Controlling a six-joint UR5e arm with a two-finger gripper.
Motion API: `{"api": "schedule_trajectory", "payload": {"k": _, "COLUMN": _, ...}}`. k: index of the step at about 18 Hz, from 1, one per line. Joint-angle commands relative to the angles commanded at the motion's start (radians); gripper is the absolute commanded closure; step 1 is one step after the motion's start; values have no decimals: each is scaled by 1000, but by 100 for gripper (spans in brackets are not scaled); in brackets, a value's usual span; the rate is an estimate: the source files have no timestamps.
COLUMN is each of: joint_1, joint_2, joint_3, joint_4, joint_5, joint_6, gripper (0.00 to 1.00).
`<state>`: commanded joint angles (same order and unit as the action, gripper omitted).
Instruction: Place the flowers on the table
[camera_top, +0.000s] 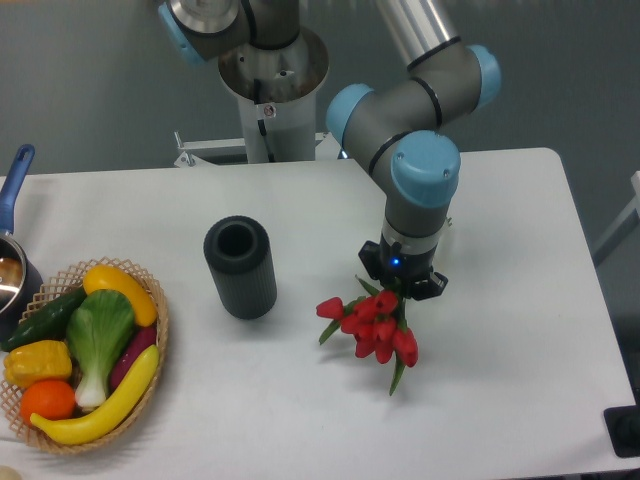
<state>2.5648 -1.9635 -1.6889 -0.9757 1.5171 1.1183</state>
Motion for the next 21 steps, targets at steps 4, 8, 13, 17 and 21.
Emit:
{"api": "schedule_trajectory", "payload": {"k": 4, "joint_1": 0, "joint_2": 11, "joint_3": -8, "joint_4": 29, "joint_5": 3, "joint_6": -2, "gripper": 0}}
{"api": "schedule_trajectory", "payload": {"k": 8, "joint_1": 3, "joint_2": 21, "joint_3": -5, "joint_4": 37, "joint_5": 2, "joint_6": 9, "gripper": 0}}
{"api": "schedule_trajectory", "payload": {"k": 13, "joint_1": 34, "joint_2": 26, "joint_3": -5, "joint_4": 72, "joint_5": 3, "joint_6": 11, "gripper": 0}}
{"api": "schedule_trajectory", "payload": {"k": 17, "joint_1": 35, "joint_2": 25, "joint_3": -6, "joint_4": 81, "joint_5": 5, "joint_6": 11, "gripper": 0}}
{"api": "schedule_trajectory", "payload": {"k": 21, "joint_1": 35, "joint_2": 23, "joint_3": -9, "joint_4": 86, "joint_5": 12, "joint_6": 9, "gripper": 0}}
